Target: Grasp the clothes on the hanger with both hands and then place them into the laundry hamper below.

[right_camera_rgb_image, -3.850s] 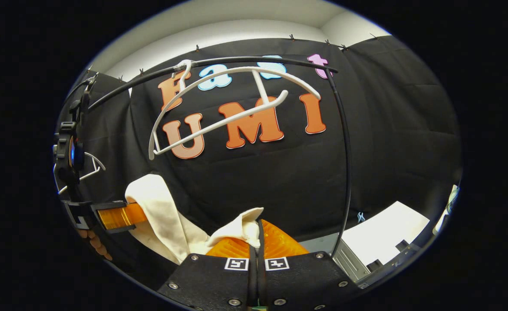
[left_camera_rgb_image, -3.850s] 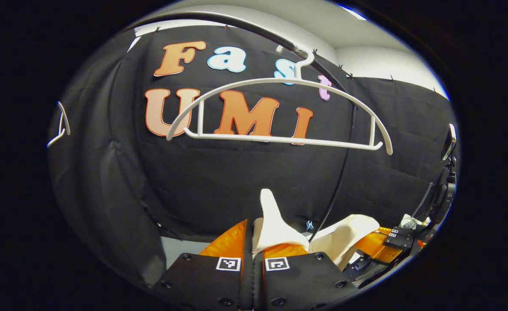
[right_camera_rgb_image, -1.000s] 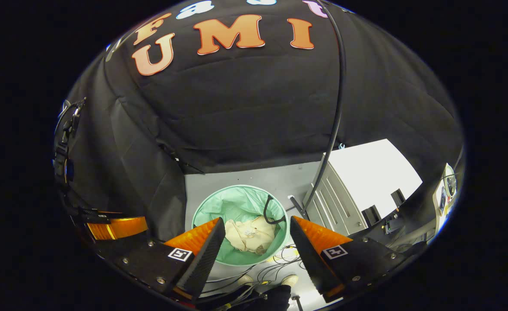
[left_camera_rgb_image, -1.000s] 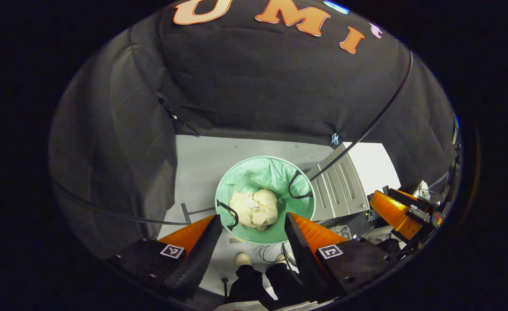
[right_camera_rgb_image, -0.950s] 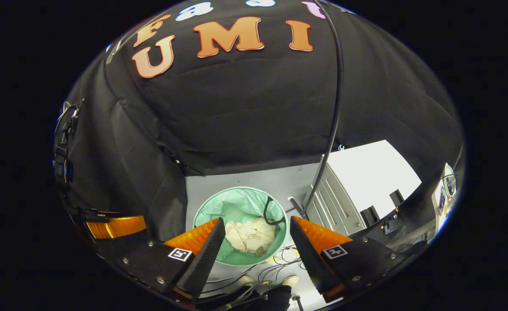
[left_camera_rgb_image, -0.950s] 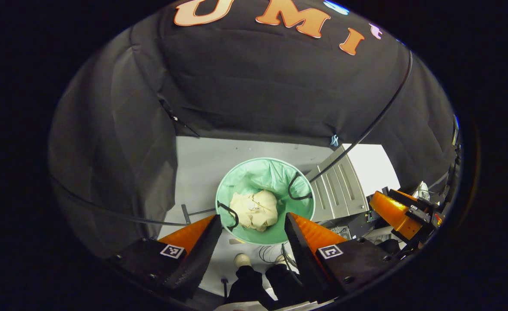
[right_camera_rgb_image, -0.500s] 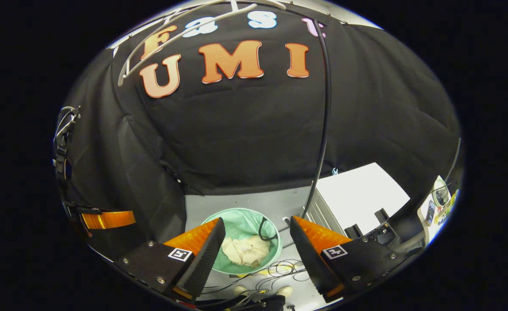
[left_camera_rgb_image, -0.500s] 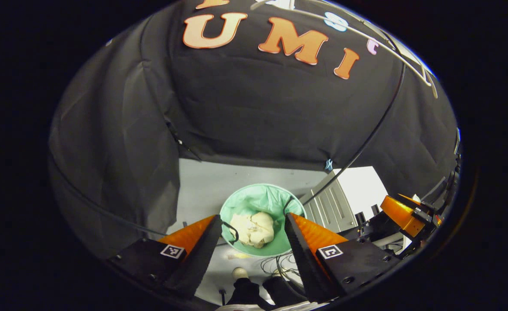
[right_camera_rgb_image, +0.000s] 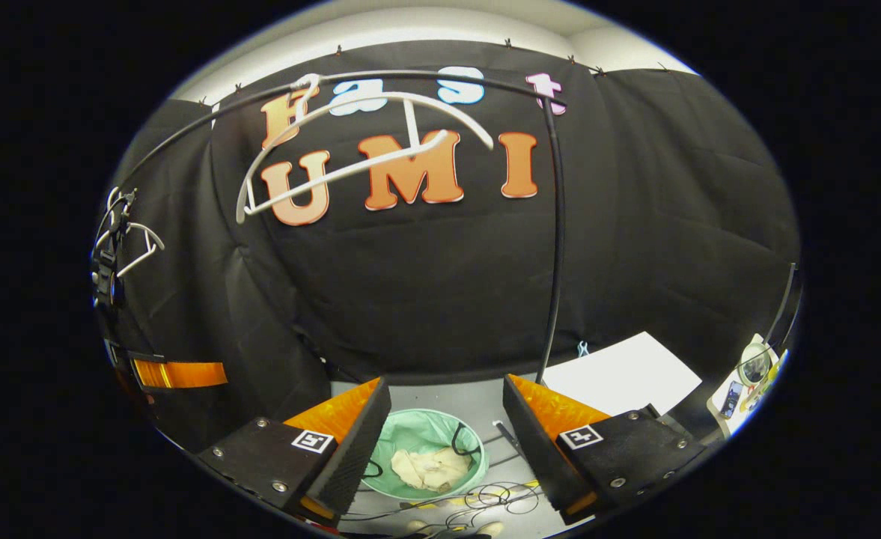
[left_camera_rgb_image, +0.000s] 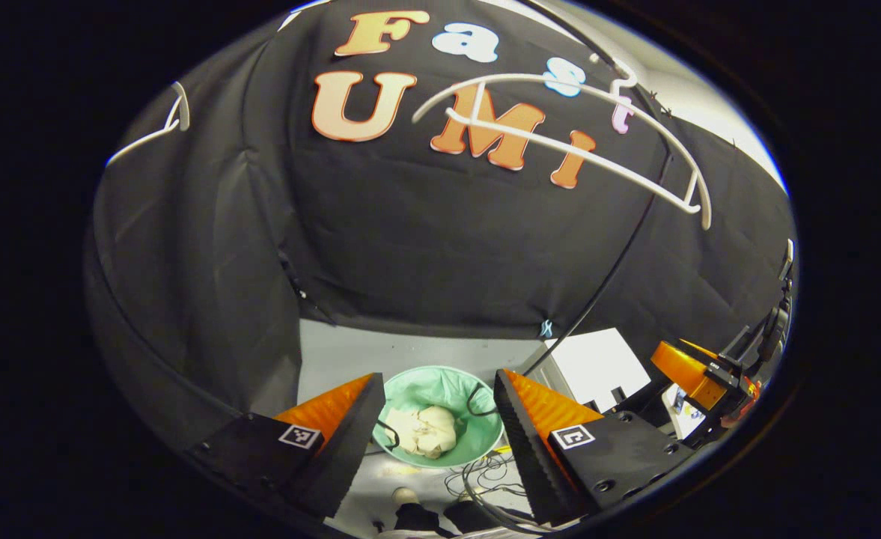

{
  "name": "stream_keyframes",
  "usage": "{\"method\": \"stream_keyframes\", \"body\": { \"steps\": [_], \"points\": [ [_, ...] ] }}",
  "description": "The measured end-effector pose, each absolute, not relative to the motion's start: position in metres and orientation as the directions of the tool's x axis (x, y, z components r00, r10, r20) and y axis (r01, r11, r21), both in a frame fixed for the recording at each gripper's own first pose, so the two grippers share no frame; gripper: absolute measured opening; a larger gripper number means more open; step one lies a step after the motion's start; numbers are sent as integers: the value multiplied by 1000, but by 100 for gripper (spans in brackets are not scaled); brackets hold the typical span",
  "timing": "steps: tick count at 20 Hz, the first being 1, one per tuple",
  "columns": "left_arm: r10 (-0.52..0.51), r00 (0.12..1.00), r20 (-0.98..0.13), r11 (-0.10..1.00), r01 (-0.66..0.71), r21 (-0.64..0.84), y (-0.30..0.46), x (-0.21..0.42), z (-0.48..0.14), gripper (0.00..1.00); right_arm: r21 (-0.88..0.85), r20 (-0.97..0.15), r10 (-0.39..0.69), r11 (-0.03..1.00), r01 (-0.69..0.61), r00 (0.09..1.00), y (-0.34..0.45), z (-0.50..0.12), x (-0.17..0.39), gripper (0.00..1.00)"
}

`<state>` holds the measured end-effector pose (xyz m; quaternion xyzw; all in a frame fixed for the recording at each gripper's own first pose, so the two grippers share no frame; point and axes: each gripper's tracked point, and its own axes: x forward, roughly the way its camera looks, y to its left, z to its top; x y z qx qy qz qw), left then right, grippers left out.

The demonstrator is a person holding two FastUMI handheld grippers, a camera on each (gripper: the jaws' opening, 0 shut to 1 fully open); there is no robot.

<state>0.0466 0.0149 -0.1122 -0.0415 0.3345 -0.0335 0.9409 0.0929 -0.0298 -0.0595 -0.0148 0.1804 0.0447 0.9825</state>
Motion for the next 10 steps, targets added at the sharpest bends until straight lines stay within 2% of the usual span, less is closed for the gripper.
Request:
{"method": "stream_keyframes", "body": {
  "steps": [1, 2, 3, 7, 8, 10],
  "points": [
    [-92, 793, -603, 994, 39, -101, 16, 49, -100, 100, -12, -334, 94, 995, -104, 938, -29, -46, 91, 94],
    [-87, 812, -577, 995, 39, -94, 17, 50, -88, 96, -11, -309, 106, 993, -115, 945, -26, -30, 90, 94],
    [-81, 829, -554, 995, 38, -88, 20, 51, -75, 100, -10, -285, 113, 993, -121, 952, -26, -17, 92, 94],
    [-70, 889, -453, 995, 31, -93, 24, 56, -31, 100, 12, -197, 116, 993, -116, 973, -32, 27, 87, 94],
    [-67, 898, -435, 996, 33, -85, 26, 56, -20, 96, 16, -176, 110, 994, -109, 978, -35, 35, 86, 94],
    [-61, 917, -394, 996, 33, -77, 27, 54, -3, 96, 16, -128, 95, 995, -94, 987, -40, 53, 82, 94]
  ]
}}
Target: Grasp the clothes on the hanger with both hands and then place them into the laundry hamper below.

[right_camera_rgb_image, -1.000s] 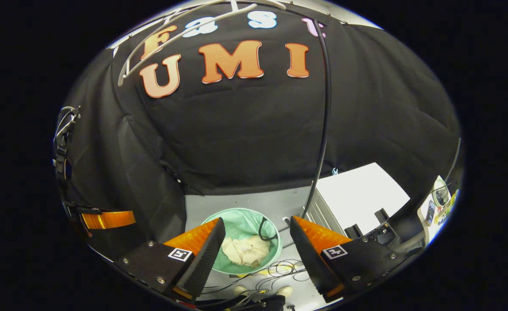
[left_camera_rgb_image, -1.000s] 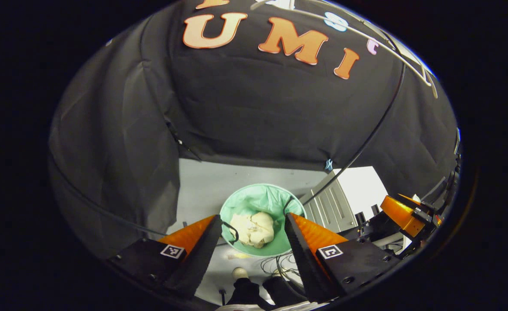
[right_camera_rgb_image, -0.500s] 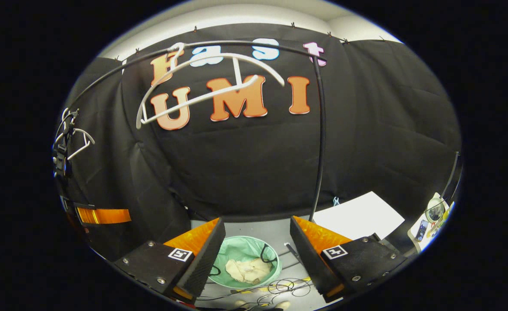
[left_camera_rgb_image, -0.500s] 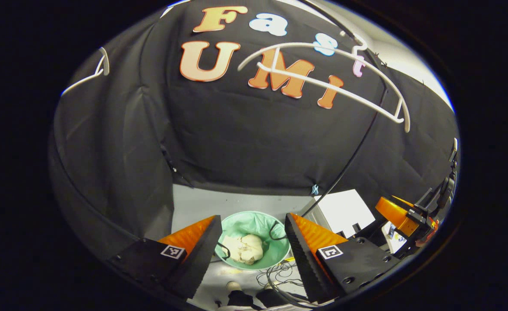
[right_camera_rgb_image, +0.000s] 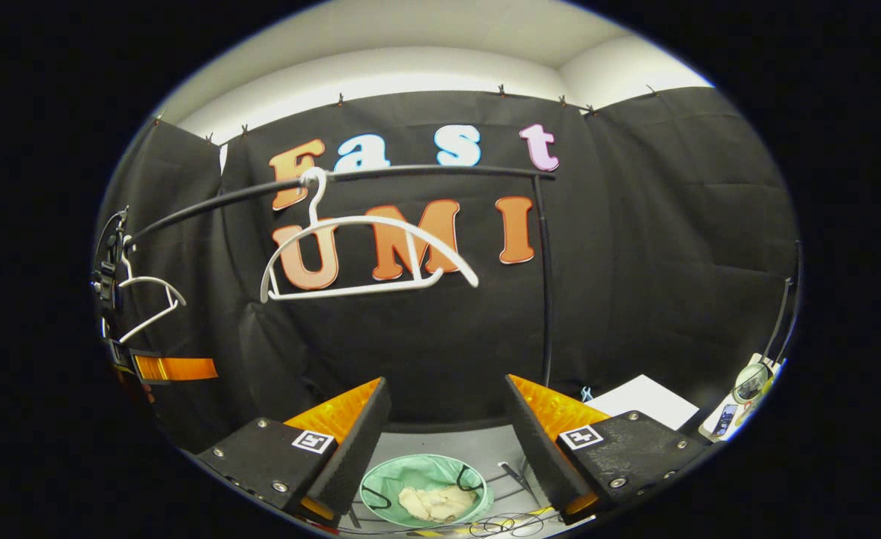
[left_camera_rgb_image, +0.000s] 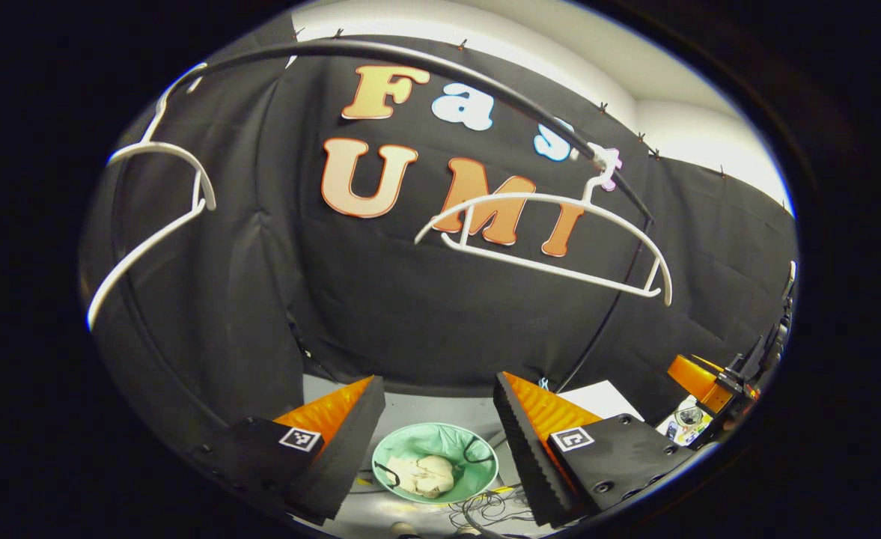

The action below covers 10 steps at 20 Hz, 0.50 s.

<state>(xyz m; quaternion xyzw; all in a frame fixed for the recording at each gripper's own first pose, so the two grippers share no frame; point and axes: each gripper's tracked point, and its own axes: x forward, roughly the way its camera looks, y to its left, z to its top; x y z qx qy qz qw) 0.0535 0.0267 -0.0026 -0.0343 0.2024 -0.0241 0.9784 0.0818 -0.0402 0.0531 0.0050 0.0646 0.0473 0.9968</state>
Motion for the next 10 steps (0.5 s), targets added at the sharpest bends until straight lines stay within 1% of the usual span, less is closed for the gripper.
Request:
{"method": "stream_keyframes", "body": {
  "steps": [1, 2, 5, 6, 7, 9, 10],
  "points": [
    [-55, 928, -369, 997, 31, -70, 27, 52, 6, 96, 8, -110, 92, 996, -92, 990, -40, 62, 79, 94],
    [-44, 939, -341, 998, 26, -57, 29, 50, 19, 100, -2, -93, 90, 996, -91, 992, -41, 69, 77, 94],
    [-1, 974, -226, 1000, 4, 10, 37, 51, 52, 100, -26, -40, 85, 996, -86, 996, -43, 89, 73, 94],
    [8, 982, -189, 1000, -3, 28, 37, 51, 61, 91, -28, -28, 83, 996, -84, 996, -42, 92, 71, 94],
    [15, 987, -158, 999, -9, 41, 36, 52, 69, 95, -26, -18, 83, 996, -83, 996, -40, 94, 72, 94],
    [24, 994, -108, 999, -19, 47, 35, 51, 77, 100, -15, -2, 76, 997, -76, 997, -39, 95, 73, 94],
    [22, 995, -98, 999, -18, 45, 32, 49, 78, 91, -6, 5, 78, 997, -78, 997, -38, 96, 72, 94]
  ]
}}
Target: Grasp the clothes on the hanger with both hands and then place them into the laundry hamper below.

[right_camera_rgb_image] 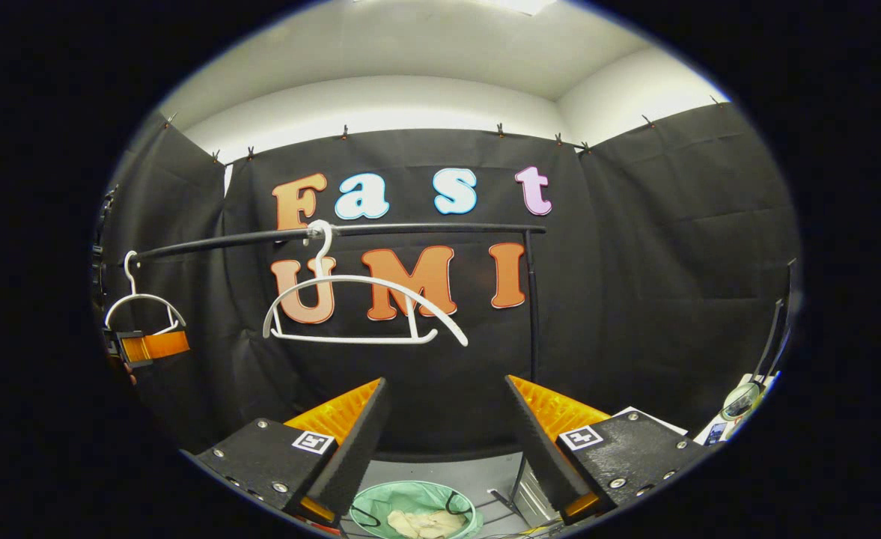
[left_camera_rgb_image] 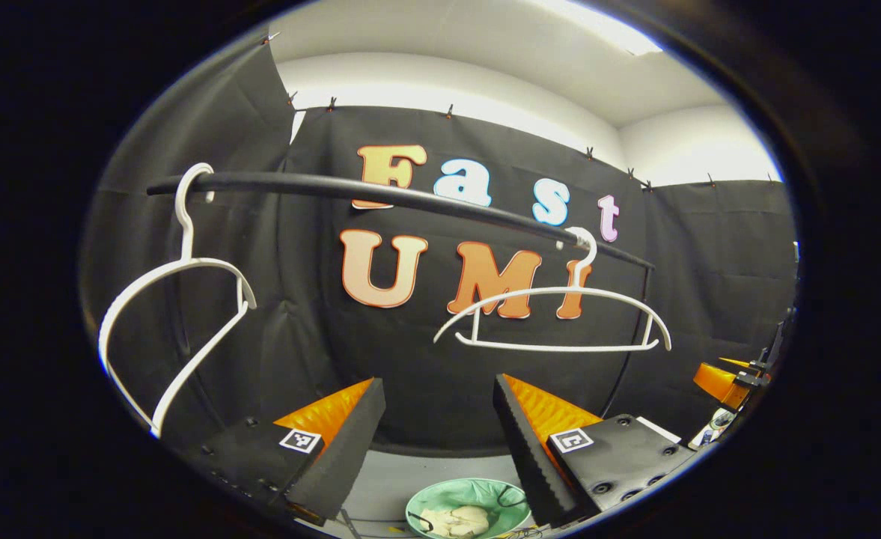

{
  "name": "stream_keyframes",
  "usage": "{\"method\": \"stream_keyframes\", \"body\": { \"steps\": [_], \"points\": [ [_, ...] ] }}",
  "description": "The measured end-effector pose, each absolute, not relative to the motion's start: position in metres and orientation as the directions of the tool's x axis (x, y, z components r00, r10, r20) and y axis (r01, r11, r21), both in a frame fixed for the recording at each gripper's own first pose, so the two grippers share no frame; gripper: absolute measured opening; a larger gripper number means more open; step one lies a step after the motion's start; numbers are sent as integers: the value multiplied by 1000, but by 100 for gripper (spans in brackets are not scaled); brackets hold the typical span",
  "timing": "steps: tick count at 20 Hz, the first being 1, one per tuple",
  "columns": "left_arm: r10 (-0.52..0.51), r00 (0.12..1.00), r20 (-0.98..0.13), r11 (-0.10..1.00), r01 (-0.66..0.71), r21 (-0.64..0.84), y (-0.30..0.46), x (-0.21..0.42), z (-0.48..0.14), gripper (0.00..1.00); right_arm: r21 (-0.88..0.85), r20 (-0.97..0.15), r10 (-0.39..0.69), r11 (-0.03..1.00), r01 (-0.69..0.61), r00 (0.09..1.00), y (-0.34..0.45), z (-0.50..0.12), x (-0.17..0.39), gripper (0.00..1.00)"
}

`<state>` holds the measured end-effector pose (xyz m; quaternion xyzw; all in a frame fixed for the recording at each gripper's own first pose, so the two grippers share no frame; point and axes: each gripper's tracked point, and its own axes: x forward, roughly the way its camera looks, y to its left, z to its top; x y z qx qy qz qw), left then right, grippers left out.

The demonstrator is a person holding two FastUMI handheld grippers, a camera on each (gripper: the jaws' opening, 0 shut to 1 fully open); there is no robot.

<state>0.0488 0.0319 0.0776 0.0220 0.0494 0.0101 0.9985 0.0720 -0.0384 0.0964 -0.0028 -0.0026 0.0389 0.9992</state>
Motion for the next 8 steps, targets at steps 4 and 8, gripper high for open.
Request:
{"method": "stream_keyframes", "body": {
  "steps": [4, 8],
  "points": [
    [22, 995, -102, 999, -18, 42, 33, 55, 74, 95, -3, 8, 77, 997, -77, 997, -36, 95, 73, 94],
    [40, 995, -93, 999, -37, 36, 37, 56, 76, 91, -4, 1, 69, 998, -69, 998, -37, 94, 73, 94]
  ]
}}
